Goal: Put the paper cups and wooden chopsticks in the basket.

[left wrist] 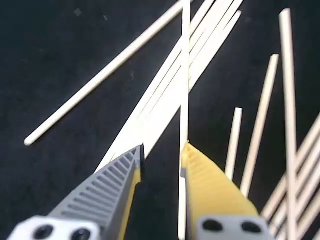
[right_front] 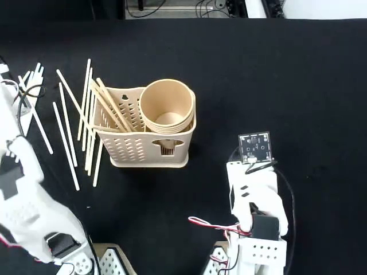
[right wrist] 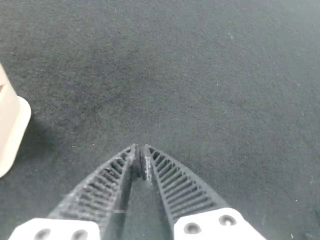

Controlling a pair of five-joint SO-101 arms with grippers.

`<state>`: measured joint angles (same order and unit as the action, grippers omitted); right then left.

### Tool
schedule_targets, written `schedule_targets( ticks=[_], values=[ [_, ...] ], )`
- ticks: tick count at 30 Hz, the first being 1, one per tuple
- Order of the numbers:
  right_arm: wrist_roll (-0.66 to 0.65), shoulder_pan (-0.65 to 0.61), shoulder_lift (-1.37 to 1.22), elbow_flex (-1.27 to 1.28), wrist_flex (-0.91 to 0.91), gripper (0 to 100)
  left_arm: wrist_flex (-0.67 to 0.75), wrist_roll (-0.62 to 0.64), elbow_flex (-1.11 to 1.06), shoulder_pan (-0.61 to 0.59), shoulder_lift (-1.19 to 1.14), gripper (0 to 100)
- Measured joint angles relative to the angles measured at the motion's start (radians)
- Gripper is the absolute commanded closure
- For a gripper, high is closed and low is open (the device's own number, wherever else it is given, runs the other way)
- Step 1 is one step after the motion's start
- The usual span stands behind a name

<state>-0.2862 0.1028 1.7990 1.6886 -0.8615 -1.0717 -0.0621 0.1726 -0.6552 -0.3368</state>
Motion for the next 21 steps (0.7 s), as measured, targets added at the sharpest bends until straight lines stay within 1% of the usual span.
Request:
schedule_targets(
  ticks=[6,11,15,21],
  values=[
    [0.0,0.0,0.0,0.0,0.0,97.2,-0.029,0.003,0.226,0.0,-0.239,86],
    [0.0,0.0,0.0,0.0,0.0,97.2,-0.029,0.046,0.367,0.014,-0.376,86],
    [0.0,0.0,0.0,0.0,0.0,97.2,-0.032,0.083,0.443,0.04,-0.44,86],
    [0.0,0.0,0.0,0.0,0.0,97.2,-0.051,0.118,0.493,0.048,-0.448,86]
  ],
)
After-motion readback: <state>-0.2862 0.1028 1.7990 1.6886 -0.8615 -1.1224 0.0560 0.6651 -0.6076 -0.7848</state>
